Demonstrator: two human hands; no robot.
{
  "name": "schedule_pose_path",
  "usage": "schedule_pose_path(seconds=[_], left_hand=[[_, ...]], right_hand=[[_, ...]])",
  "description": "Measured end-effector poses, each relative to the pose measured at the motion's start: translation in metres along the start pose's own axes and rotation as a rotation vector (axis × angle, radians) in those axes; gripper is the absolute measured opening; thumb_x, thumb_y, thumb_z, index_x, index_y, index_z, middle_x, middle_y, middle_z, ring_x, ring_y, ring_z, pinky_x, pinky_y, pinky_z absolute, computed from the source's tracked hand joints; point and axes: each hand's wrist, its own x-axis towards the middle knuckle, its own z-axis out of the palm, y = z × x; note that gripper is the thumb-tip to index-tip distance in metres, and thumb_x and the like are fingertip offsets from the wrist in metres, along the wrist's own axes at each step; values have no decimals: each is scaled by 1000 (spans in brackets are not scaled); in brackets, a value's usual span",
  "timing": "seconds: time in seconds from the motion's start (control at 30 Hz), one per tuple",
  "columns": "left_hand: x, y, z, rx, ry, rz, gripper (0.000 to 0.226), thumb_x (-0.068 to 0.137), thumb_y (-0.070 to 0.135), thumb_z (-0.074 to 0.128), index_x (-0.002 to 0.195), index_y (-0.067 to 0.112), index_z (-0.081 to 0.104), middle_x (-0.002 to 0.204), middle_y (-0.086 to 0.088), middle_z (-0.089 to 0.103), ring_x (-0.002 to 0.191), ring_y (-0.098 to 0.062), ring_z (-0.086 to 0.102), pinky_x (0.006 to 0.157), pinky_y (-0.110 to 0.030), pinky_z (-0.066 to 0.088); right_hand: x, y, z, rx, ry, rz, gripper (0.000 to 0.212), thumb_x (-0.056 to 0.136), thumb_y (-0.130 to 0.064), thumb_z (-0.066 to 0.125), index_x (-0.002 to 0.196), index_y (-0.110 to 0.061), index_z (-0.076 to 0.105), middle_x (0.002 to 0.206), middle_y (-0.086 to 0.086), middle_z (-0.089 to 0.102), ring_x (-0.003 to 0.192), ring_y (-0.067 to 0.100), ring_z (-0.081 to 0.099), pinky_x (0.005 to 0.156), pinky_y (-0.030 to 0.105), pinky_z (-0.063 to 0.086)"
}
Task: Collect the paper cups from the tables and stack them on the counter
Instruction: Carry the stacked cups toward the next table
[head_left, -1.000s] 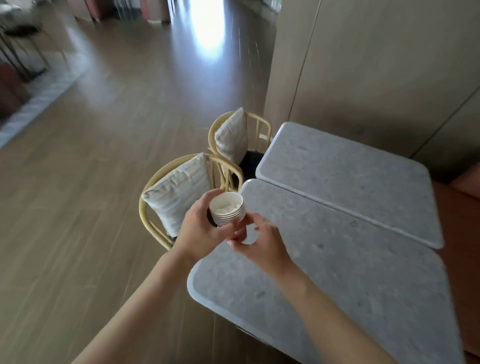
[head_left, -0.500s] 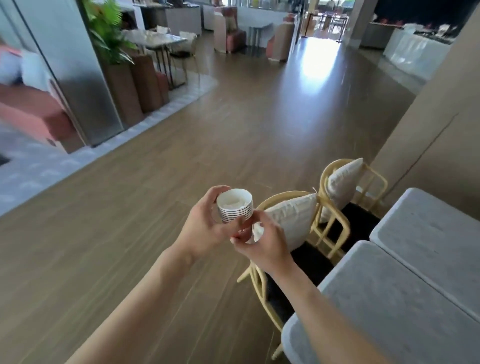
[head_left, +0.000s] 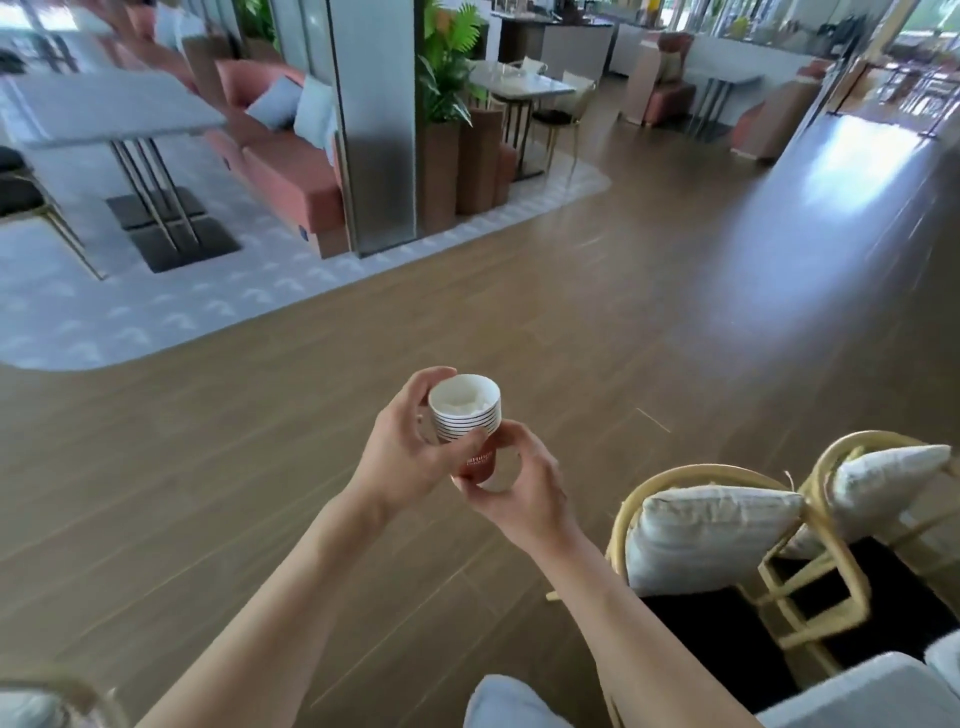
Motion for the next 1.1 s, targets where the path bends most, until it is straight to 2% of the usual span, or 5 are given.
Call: schedule_pose_path(seconds=[0.23, 0.4, 0.53, 0.77, 1.1], left_hand=[[6, -20, -63, 94, 209, -60, 68, 72, 55, 84, 132, 40, 55, 123, 26, 68, 119, 3, 63, 86, -2, 43], [29, -33, -93, 187, 363, -93, 65, 76, 57, 80, 134, 40, 57, 129, 23, 68, 124, 1, 62, 96, -20, 47], [60, -33, -104, 225, 454, -117, 65, 77, 58, 80, 136, 39, 58, 128, 23, 68, 122, 4, 61, 94, -7, 44], [123, -26, -108, 315, 536, -162, 57, 79, 54, 78, 132, 47, 58, 127, 27, 69, 122, 3, 62, 98, -22, 47], [180, -44, -101, 329, 580, -245, 57, 79, 59, 78, 132, 48, 61, 127, 28, 68, 123, 4, 61, 90, -21, 46]], right_hand=[[44, -18, 65, 109, -203, -111, 45, 74, -30, 92, 109, -20, 67, 100, -13, 72, 98, 7, 69, 90, 28, 54], [96, -19, 106, 167, -300, -204, 47, 71, -29, 92, 110, -22, 68, 101, -14, 71, 99, 5, 67, 91, 23, 51], [145, -18, 124, 202, -375, -271, 53, 69, -31, 92, 115, -23, 67, 105, -14, 69, 102, 4, 65, 94, 24, 50], [220, -7, 133, 257, -439, -293, 55, 68, -38, 90, 117, -30, 67, 106, -20, 67, 106, 7, 64, 97, 39, 52], [287, 26, 152, 263, -554, -319, 60, 68, -37, 92, 122, -24, 67, 111, -11, 70, 108, 14, 64, 97, 41, 51]])
